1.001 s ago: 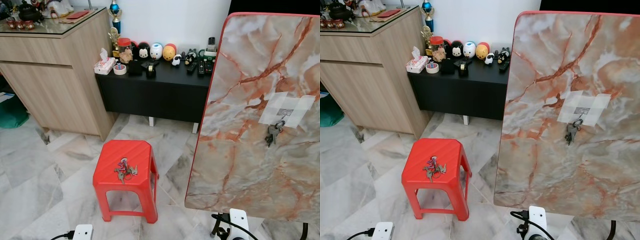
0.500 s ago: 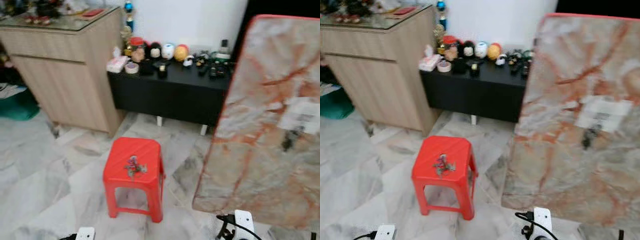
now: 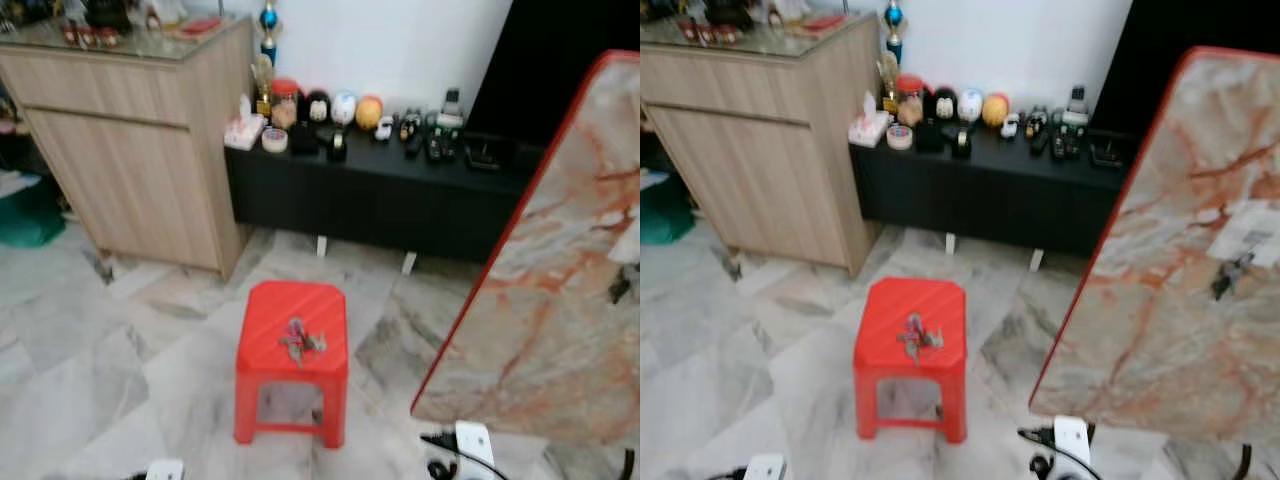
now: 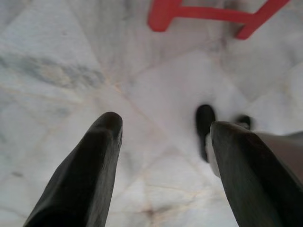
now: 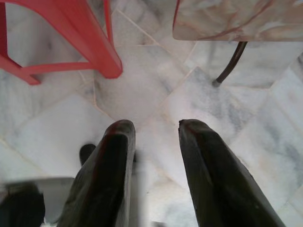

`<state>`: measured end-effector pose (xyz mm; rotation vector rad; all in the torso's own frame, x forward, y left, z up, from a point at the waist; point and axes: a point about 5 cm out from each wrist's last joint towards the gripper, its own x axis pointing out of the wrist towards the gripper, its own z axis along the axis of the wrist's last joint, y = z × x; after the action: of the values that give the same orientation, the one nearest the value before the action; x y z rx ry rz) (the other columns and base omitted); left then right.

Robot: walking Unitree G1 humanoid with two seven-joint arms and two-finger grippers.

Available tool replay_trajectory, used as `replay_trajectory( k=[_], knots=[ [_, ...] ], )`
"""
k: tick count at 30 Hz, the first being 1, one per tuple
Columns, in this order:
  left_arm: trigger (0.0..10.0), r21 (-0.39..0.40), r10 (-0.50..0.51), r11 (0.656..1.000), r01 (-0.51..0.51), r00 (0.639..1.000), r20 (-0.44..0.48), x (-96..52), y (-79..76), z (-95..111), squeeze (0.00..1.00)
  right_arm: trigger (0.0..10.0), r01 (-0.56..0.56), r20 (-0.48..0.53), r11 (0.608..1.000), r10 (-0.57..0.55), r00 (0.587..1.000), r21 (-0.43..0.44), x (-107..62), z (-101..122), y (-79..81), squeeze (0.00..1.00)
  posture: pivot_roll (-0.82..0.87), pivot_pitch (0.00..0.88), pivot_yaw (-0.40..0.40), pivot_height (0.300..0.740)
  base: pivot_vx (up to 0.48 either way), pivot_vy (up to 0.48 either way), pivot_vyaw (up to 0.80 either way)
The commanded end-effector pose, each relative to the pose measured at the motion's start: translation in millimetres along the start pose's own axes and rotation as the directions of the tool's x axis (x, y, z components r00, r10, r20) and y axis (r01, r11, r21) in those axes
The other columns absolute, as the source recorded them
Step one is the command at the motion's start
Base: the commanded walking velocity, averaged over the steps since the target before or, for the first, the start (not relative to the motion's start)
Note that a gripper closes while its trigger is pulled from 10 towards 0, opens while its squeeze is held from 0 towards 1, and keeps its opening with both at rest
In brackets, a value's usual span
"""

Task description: Hang keys on a hook

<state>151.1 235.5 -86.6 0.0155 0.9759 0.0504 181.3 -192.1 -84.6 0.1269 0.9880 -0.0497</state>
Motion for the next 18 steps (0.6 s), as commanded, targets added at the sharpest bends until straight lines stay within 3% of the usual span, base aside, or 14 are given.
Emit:
replay_trajectory(
  k=[1,18],
  knots=[
    [10.0,0.006,-0.01,1.0,0.011,1.0,-0.026,-1.3,-2.0,-7.7,0.0,10.0,0.007,-0.012,1.0,-0.007,1.0,-0.004,-1.0,-3.9,-3.1,0.0,0.05,0.0,-0.027,0.74,0.0,0.458,0.0],
    [10.0,0.0,-0.003,1.0,0.003,1.0,-0.021,-0.9,-1.4,-6.0,0.0,10.0,0.02,-0.001,1.0,-0.02,1.0,0.022,-0.7,-2.4,-3.2,0.0,0.05,0.0,-0.027,0.74,0.0,0.427,0.0]
  ],
)
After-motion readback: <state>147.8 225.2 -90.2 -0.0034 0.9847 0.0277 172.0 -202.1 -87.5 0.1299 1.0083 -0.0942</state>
